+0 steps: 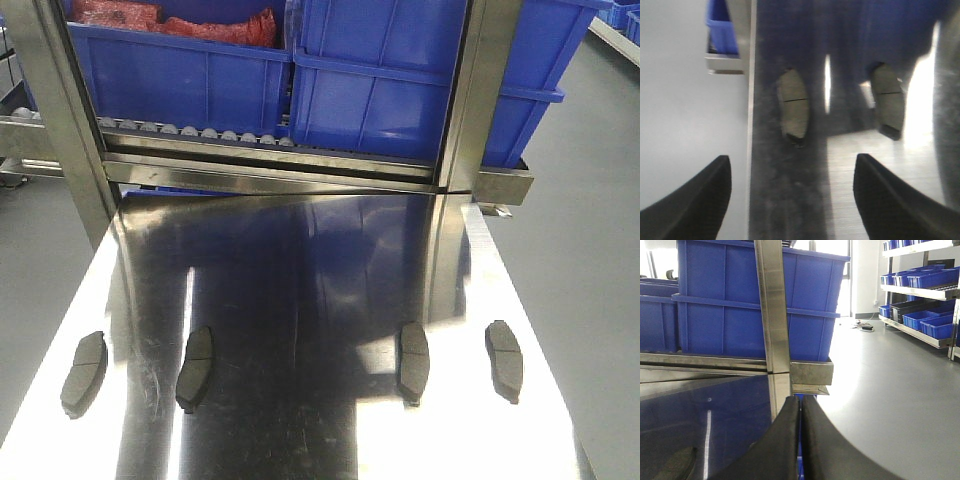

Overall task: Move and align brake pads A on conveyor
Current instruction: 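Lower the left gripper over the brake pad nearest the left arm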

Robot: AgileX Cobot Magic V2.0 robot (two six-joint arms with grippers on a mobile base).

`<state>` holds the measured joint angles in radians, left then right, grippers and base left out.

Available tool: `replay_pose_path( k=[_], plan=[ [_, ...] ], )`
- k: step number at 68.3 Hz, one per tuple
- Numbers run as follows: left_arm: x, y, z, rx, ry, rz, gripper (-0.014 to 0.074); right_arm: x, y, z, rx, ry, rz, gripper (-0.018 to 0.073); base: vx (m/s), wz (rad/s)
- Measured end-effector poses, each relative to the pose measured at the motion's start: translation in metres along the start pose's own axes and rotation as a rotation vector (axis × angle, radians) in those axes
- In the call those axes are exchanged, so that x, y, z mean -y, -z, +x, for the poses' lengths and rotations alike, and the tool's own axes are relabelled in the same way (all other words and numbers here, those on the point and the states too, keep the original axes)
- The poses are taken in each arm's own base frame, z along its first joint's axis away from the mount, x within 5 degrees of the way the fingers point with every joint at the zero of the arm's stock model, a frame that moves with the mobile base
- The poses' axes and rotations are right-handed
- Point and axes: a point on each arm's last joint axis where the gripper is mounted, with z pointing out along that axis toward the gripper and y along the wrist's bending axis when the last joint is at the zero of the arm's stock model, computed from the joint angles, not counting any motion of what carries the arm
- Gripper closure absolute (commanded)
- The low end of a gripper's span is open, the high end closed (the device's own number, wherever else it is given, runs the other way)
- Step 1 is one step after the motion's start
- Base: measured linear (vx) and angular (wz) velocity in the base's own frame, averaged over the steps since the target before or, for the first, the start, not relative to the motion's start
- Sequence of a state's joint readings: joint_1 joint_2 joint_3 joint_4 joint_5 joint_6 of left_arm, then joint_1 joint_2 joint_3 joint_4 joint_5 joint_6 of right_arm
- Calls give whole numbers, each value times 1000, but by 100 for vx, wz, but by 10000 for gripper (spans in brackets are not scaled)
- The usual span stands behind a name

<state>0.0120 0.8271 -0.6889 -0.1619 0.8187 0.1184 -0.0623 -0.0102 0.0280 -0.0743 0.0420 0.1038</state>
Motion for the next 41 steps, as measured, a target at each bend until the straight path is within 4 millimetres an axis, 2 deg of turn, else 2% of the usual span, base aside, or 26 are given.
replay_pose_path(
  k=[9, 18, 29, 41],
  plan=[
    [5, -20, -31, -102, -15, 57, 90, 0, 0, 0, 0, 0, 0, 571, 0, 0],
    [3, -54, -46, -218, -1, 65, 90, 0, 0, 0, 0, 0, 0, 571, 0, 0],
    [-1, -92, -53, -323, 41, 59, 90, 0, 0, 0, 0, 0, 0, 571, 0, 0],
    [-5, -122, -51, -372, 60, 47, 94, 0, 0, 0, 0, 0, 0, 571, 0, 0]
  ],
)
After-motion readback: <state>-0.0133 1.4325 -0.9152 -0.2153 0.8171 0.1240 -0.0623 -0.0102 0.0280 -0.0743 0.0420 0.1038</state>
